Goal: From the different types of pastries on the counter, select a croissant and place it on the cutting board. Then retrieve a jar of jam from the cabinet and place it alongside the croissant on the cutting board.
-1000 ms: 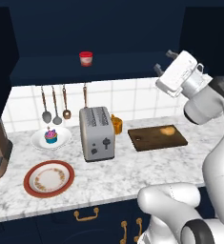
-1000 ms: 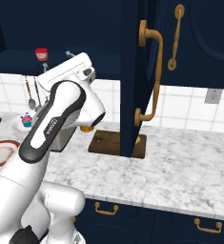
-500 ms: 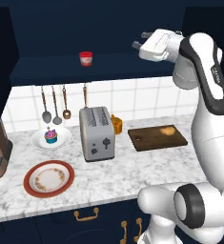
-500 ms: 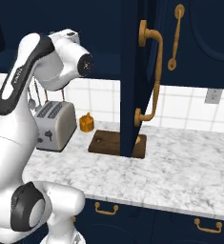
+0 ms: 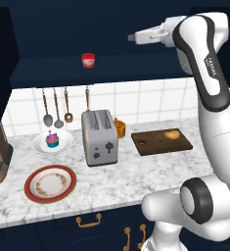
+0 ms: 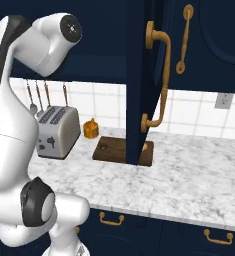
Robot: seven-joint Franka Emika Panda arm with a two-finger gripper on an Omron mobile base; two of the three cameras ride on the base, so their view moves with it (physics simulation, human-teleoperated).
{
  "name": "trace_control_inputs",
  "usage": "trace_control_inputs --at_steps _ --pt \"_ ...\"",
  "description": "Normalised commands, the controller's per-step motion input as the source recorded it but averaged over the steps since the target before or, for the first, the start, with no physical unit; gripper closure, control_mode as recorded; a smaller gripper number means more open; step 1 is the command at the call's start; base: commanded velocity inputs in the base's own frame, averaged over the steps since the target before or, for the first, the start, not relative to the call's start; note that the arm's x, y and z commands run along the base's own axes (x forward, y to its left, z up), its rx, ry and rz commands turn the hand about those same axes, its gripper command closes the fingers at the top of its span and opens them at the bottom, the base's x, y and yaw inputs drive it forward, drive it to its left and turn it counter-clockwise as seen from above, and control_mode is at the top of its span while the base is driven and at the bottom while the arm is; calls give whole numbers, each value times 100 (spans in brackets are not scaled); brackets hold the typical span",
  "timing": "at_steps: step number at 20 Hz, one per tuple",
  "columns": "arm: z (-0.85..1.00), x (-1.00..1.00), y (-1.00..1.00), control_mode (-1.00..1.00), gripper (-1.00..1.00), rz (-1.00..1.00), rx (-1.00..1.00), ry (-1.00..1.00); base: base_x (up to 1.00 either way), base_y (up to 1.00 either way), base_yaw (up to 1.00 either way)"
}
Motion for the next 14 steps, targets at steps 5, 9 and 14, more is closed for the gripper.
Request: trace_control_inputs --at_steps 5,9,14 --pt "-70 -4 29 -100 -100 0 -8 6 0 0 0" --pt "-33 -19 62 -100 -100 -1 -13 0 0 0 0" --pt "-4 -8 58 -100 -100 -13 -7 4 0 0 0"
